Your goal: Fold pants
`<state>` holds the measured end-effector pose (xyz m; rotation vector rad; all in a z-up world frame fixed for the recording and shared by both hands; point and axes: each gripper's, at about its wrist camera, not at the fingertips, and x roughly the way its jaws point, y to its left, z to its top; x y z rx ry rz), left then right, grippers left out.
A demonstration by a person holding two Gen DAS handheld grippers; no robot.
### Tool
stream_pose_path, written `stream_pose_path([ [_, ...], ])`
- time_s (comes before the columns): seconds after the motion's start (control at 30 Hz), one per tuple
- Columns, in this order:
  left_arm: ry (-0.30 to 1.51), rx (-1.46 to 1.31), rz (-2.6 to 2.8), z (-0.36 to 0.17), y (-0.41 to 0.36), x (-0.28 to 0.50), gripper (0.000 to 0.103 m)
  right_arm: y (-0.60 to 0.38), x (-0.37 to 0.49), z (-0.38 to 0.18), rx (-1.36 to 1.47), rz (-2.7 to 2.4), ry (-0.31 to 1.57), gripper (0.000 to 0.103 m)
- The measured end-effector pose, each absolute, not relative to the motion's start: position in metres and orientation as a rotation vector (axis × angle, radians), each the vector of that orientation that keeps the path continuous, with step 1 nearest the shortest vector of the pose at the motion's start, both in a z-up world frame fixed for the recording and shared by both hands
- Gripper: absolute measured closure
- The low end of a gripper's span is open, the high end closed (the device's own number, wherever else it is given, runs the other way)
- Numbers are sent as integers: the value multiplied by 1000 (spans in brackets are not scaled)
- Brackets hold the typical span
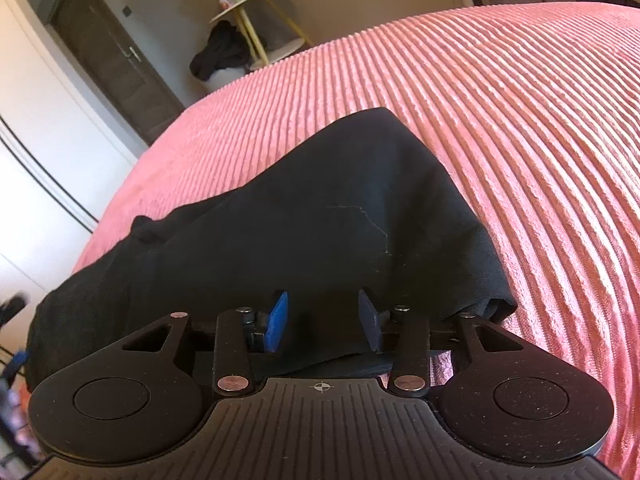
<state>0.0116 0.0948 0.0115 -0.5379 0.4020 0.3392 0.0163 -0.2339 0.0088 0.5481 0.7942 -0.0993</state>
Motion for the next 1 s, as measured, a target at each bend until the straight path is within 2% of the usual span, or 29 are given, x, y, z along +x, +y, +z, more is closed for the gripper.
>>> stream_pose_path([
  [0.13,469,-689,440,-13,163,-14,4,-234,18,7,563,-91,791,53],
  [0.3,474,-1086,341,-61,213,-16,5,-234,19,7,569,-89,790,53],
  [0.6,479,-985,247,-66,244,46,6,-233,20,5,564,-96,787,53],
  [0.67,440,-1062,244,-71,254,50,12,-233,20,5,557,-98,785,53],
  [0.7,437,-1101,251,-74,260,53,20,-232,21,5,554,-99,784,53],
  [0.73,448,-1140,262,-77,266,57,35,-233,20,5,553,-100,782,53],
  [0.8,479,-1181,264,-83,278,60,47,-232,20,5,555,-105,778,53],
  [0.83,478,-1186,244,-82,281,60,57,-232,20,5,556,-107,777,53],
  [0.9,428,-1122,154,-69,280,55,70,-232,20,4,556,-109,774,53],
  [1.0,347,-1018,57,-51,276,51,71,-231,21,4,552,-112,772,53],
])
